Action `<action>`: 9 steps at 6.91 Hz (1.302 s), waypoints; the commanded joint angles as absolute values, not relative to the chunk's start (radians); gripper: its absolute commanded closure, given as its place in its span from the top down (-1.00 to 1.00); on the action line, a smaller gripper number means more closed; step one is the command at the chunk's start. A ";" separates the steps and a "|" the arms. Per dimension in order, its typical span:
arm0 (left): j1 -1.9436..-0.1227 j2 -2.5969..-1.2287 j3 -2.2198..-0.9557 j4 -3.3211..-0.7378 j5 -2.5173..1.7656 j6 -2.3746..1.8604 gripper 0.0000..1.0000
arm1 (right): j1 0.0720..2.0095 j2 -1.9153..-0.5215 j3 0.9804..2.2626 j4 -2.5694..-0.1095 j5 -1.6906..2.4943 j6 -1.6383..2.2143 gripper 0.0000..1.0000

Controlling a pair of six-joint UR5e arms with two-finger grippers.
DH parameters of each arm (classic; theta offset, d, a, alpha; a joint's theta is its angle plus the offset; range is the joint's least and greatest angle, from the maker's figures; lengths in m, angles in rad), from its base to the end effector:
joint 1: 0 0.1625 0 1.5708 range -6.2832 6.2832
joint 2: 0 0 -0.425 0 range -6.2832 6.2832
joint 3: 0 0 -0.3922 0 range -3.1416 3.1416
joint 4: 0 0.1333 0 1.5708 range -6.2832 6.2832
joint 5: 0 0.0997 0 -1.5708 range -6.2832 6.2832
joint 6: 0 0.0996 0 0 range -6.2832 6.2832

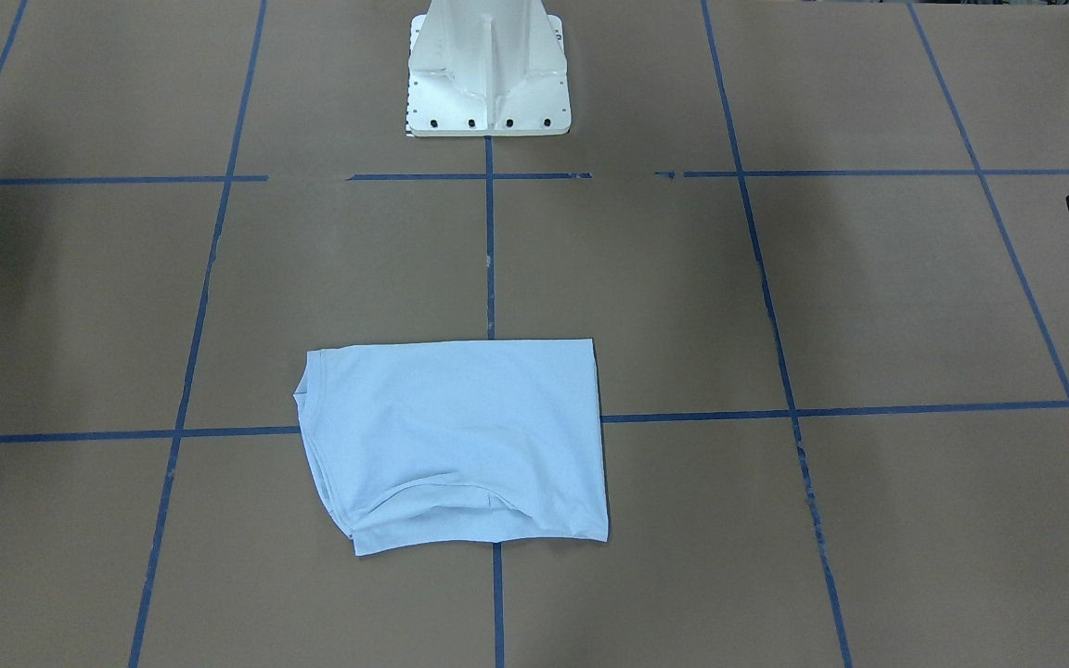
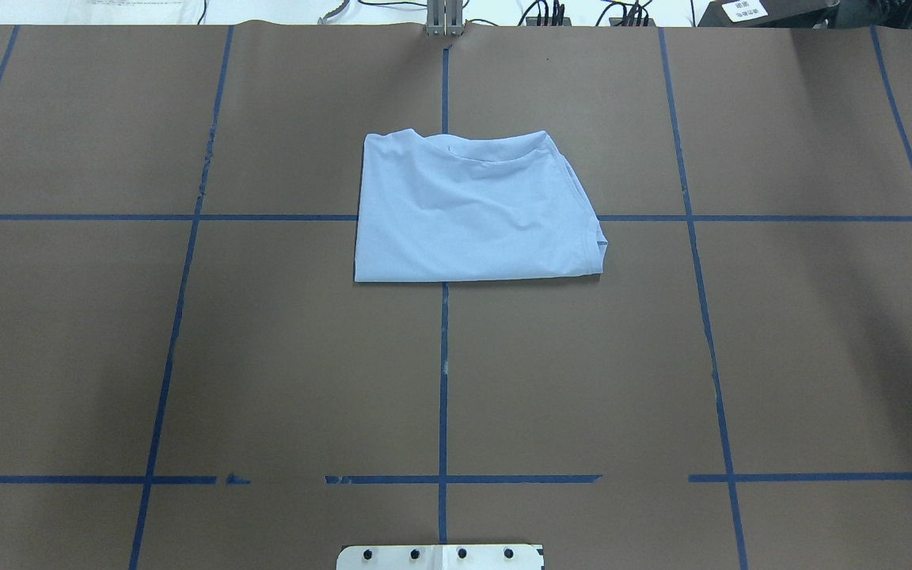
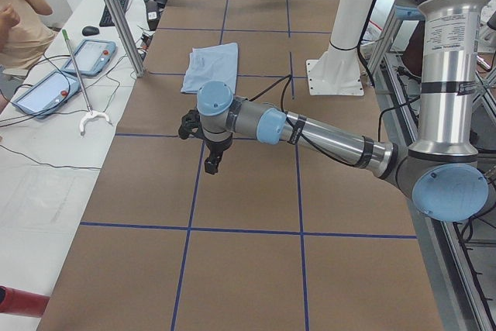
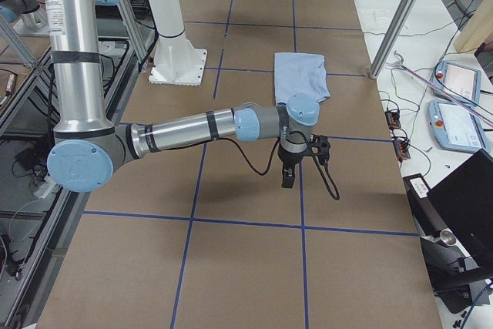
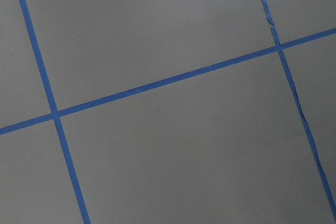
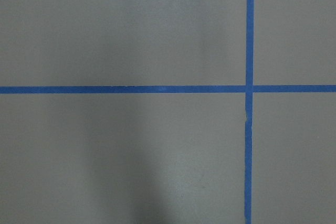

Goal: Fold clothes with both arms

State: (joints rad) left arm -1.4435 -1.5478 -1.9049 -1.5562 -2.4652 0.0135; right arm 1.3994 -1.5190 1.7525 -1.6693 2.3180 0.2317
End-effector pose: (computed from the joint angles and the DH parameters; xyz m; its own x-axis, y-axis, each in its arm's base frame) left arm 0.0054 -0.4804 0.4978 0.5903 0.3183 -0.7418 -0.1294 0.9444 0.3022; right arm -0.0227 -0.5159 0.5552 0.7272 0.0147 0.6863 0.0021 0.9997 -0.0236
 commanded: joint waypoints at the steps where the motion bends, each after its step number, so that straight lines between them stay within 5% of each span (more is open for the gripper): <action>1: -1.453 -1.585 -1.907 -1.555 -2.464 0.015 1.00 | 1.419 -1.532 1.750 -1.669 2.354 0.227 1.00; 3: -1.454 -1.591 -1.899 -1.554 -2.419 0.014 1.00 | 1.424 -1.606 1.871 -1.669 2.402 0.227 1.00; 9: -1.450 -1.617 -1.680 -1.627 -2.427 0.012 1.00 | 1.424 -1.646 1.755 -1.567 2.349 0.034 1.00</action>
